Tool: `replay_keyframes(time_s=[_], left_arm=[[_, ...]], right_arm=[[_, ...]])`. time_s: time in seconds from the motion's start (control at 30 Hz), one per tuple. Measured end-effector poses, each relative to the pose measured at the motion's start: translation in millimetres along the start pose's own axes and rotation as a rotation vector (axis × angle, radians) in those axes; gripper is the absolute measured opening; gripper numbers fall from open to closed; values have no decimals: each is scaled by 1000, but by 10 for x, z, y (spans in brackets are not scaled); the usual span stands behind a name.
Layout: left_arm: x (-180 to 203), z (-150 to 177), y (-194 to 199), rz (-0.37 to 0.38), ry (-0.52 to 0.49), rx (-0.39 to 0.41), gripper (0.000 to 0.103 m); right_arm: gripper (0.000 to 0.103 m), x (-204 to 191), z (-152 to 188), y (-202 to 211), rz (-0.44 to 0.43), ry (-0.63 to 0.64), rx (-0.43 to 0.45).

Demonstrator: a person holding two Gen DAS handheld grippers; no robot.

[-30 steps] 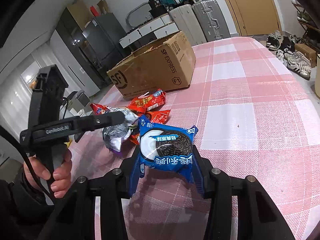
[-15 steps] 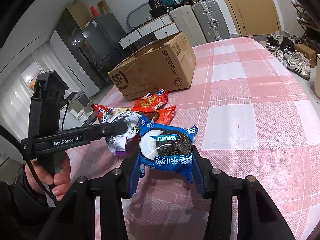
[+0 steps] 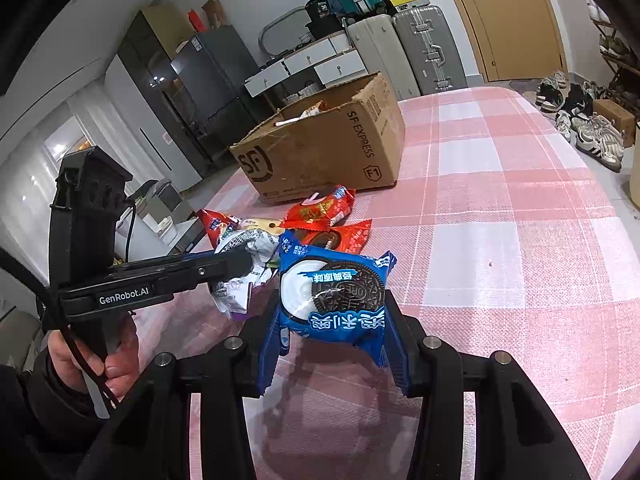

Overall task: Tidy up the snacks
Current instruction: 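Lift and carry the blue Oreo pack and grey bag over the box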

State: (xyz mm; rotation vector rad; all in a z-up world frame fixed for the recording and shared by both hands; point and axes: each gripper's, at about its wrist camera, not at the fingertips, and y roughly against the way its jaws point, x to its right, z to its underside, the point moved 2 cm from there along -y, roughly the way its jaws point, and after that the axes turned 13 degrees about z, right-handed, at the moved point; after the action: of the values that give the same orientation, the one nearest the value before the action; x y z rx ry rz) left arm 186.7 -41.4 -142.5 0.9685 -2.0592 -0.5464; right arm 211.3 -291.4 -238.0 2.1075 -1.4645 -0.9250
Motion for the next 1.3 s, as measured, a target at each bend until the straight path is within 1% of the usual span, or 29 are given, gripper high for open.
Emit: replay_keyframes(time_s=[0.23, 0.33, 0.57, 0.73, 0.83, 0.97, 1.03, 1.13, 1.17, 1.23, 1.3], left_arm=[[37, -113, 260, 7, -16, 45, 18], [28, -178, 373, 17, -8, 62, 18], [75, -401, 721, 1, -39, 118, 18], [113, -680, 1096, -28, -81, 177, 18], [129, -894, 1350, -47, -99, 221, 18], [156, -1198, 1612, -50, -111, 261, 18], [164, -1315, 1700, -30, -111, 277, 18], [168, -1539, 1821, 12, -87, 305, 18], [173, -1606, 1849, 11, -92, 314, 18], [174, -1733, 1889, -6, -102, 329, 18], [156, -1869, 1890, -12, -113, 327, 18]], right_arm=[[46, -122, -108, 75, -11, 30, 27], [46, -216, -187, 133, -2, 66, 46], [46, -422, -507, 287, -42, 118, 102], [46, -572, -822, 377, -66, 160, 131], [46, -648, -1082, 484, -84, 171, 170], [46, -783, -1399, 587, -95, 194, 212], [46, -861, -1576, 630, -101, 211, 234], [46, -916, -1782, 656, -134, 188, 269], [46, -936, -1868, 629, -147, 183, 270], [46, -969, -1984, 573, -134, 181, 267], [46, -987, -2096, 530, -135, 169, 268]])
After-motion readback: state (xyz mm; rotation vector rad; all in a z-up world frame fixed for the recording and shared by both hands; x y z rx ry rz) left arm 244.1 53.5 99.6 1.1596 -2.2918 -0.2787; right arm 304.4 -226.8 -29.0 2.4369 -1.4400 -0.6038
